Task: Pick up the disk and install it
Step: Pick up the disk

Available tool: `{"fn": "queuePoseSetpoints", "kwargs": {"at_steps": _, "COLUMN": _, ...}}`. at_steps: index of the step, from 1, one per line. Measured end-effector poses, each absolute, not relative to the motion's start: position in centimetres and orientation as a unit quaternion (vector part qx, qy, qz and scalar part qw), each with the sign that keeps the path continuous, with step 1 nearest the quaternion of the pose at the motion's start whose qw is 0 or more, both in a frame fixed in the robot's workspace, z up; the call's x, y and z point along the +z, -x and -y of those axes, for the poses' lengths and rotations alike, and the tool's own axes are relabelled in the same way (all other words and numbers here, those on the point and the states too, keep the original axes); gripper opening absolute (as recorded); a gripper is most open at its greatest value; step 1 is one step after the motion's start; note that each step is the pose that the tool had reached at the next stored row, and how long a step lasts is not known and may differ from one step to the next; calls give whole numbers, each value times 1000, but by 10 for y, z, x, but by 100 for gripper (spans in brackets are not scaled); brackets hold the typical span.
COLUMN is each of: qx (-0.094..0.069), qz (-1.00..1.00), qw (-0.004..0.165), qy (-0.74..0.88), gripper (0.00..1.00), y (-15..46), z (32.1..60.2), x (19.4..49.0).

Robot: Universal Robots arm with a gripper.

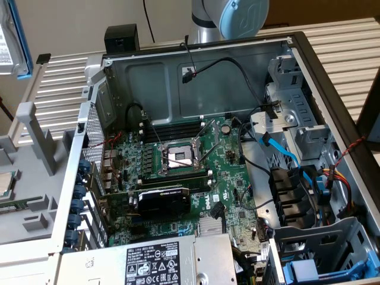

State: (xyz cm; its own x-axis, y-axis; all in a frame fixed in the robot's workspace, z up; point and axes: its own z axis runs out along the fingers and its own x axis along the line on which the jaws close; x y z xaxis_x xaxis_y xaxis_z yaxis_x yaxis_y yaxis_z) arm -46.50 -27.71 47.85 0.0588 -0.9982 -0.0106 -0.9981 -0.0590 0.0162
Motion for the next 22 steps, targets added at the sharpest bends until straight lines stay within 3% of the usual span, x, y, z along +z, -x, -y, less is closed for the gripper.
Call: {"fn": "queuePoseSetpoints", "kwargs": {"at_steps": 22, "qx": -10, "qz": 686, "qw": 3, "qy": -728, "gripper": 37, "y": 382, "z": 277, "x": 548}}
